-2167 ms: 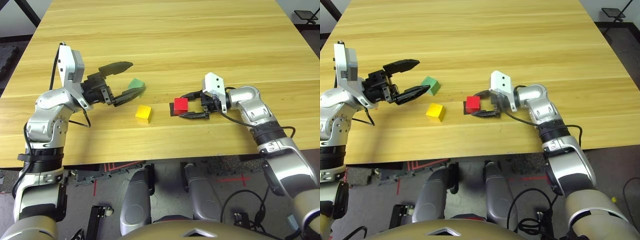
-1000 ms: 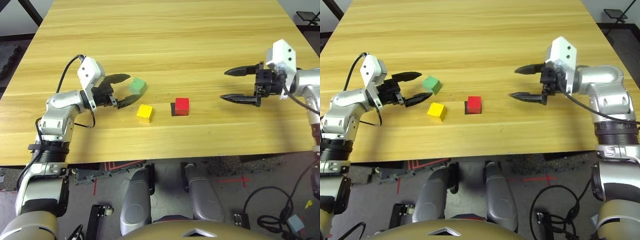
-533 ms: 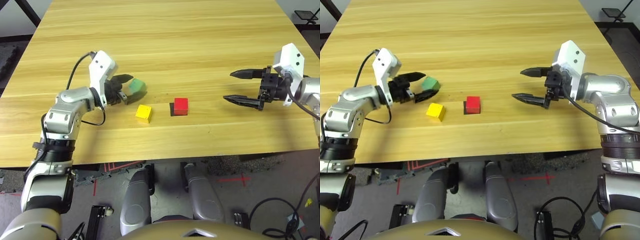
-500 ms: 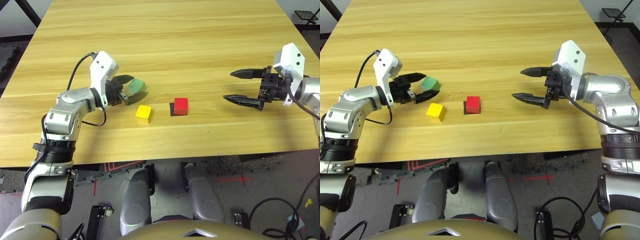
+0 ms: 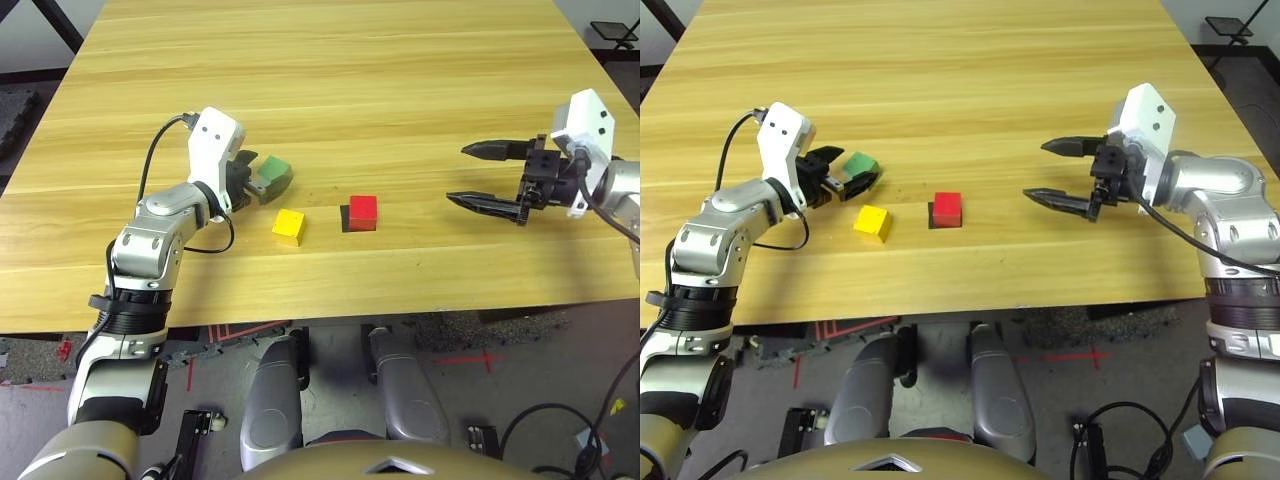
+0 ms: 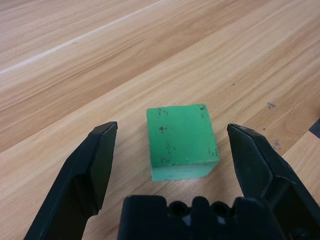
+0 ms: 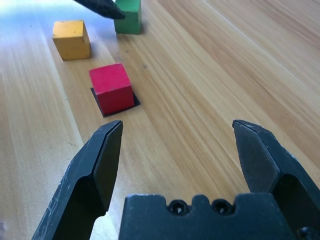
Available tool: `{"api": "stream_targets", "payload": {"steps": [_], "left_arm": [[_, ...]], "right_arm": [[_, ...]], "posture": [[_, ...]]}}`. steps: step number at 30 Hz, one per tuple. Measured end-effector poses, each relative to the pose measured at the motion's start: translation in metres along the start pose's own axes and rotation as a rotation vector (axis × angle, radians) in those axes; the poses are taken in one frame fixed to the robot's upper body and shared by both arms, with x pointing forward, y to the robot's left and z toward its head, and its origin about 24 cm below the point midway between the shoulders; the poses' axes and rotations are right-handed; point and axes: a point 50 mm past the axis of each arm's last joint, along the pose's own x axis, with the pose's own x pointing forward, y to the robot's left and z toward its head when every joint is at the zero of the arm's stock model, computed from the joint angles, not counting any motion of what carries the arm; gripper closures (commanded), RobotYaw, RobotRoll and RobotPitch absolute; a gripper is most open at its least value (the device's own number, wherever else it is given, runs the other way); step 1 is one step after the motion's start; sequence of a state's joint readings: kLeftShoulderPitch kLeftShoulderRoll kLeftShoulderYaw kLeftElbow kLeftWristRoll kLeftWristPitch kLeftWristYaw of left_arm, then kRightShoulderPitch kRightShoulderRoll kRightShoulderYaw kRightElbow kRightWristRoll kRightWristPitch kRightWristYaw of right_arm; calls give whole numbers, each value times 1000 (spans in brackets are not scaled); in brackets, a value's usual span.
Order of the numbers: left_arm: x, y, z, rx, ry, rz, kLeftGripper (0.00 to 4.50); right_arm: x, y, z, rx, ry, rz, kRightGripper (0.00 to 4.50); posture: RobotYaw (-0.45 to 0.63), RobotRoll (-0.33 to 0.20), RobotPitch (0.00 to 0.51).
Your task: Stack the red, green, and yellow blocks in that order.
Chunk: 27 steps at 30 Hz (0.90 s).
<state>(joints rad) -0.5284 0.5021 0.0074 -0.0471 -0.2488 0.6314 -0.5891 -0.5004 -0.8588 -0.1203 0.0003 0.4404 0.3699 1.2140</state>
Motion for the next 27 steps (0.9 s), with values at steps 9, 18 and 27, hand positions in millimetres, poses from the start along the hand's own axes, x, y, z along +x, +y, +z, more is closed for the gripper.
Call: {"api": "stream_targets", "payload": {"steps": [9, 18, 27], "left_arm": [[3, 4, -4, -18, 17, -8, 0], [6, 4, -7, -20, 27, -24, 0], [11, -2, -11, -35, 37, -49, 937]], "right_arm": [[-5, 13, 11, 18, 6, 141, 73], [-7, 14, 11, 17, 16, 181, 73], [-6, 15, 11, 19, 16, 179, 0]], "posture": [[237, 27, 238], [234, 22, 242], [230, 26, 246]]}}
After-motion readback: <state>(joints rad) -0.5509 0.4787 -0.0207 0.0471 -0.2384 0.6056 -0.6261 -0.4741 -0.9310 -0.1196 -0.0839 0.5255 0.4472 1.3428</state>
